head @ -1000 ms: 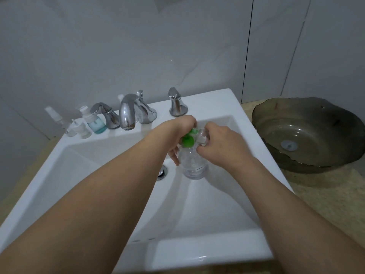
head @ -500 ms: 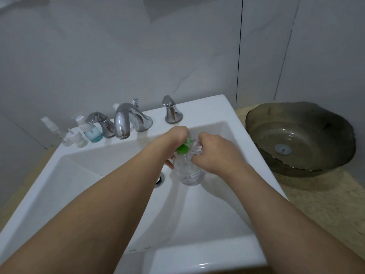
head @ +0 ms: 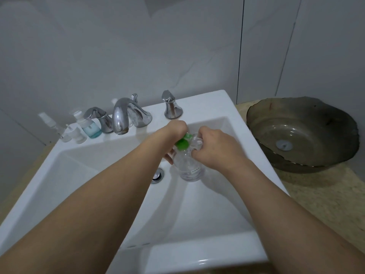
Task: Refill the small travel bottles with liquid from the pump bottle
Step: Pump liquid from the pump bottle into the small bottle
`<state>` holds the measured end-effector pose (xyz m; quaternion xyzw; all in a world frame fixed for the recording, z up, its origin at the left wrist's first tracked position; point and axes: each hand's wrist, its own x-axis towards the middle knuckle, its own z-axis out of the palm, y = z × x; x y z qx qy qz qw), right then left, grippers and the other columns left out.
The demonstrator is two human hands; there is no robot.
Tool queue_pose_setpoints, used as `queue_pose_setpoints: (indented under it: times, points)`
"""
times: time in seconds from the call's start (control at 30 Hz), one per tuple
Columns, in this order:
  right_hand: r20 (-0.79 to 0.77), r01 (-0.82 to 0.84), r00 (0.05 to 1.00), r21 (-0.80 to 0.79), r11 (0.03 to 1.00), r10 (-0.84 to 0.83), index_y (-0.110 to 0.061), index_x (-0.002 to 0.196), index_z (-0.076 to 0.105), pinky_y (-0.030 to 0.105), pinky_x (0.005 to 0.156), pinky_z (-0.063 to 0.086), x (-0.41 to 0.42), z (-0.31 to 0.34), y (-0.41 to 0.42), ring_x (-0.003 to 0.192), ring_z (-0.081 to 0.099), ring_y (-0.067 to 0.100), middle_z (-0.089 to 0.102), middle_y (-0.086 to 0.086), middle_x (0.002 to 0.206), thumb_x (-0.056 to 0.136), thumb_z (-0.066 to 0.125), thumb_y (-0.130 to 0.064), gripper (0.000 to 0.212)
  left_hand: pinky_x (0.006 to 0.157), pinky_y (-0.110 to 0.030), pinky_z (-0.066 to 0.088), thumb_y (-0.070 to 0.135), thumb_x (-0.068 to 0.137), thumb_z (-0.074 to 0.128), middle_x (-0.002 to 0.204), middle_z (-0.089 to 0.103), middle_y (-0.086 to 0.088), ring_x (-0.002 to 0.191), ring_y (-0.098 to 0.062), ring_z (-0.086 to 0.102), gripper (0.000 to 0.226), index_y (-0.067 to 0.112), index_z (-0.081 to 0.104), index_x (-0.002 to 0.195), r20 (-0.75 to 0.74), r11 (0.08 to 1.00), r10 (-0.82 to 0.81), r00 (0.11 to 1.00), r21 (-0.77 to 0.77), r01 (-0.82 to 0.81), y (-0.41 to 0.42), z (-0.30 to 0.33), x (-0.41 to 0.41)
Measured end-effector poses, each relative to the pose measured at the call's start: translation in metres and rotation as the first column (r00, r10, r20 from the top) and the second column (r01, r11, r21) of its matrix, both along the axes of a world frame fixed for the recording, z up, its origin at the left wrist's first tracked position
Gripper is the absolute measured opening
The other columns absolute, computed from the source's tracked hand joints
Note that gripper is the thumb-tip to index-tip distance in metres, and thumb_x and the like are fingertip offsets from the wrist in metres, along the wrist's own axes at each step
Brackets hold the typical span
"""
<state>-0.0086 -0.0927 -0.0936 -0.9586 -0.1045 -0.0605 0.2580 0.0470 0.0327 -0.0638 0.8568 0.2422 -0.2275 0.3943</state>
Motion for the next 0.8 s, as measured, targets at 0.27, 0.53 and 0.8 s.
queue_pose_setpoints:
  times: [0.27,0.53,0.8]
  points:
    - [-0.062,0.009,0.998,-0.009,1.0,-0.01,-0.016,0.101,0.052,0.03,0.066,0.037,0.001,-0.002,0.001,0.086,0.056,0.027,0.057,0.001,0.092,0.08,0.062,-0.035,0.03,0.093,-0.06,0.054,0.013,0.092,0.039,0.114,0.066,-0.023,0.106,-0.041,0.064,0.021,0.004,0.059,0.093,0.093,0.998,0.06,0.994,0.008,-0.061,-0.005,-0.009,-0.001]
    - [0.0,0.019,1.0,0.039,0.999,-0.019,-0.022,0.093,0.043,0.031,0.065,0.037,0.0,0.002,-0.001,0.08,0.053,0.023,0.053,-0.003,0.087,0.078,0.064,-0.036,0.029,0.09,-0.074,0.047,0.03,0.099,0.041,0.115,0.063,-0.014,0.121,-0.043,0.051,0.032,0.008,0.061,0.11,-0.164,0.985,-0.027,0.986,-0.173,-0.001,0.004,0.012,0.0]
    - [0.002,0.013,1.0,0.02,1.0,-0.013,-0.02,0.096,0.047,0.031,0.064,0.037,0.001,0.002,0.0,0.079,0.053,0.023,0.055,-0.002,0.088,0.079,0.064,-0.038,0.03,0.076,-0.074,0.053,0.024,0.095,0.04,0.116,0.062,-0.017,0.106,-0.046,0.058,0.037,0.005,0.065,0.116,-0.12,0.996,-0.021,0.993,-0.086,0.01,0.003,0.007,0.002]
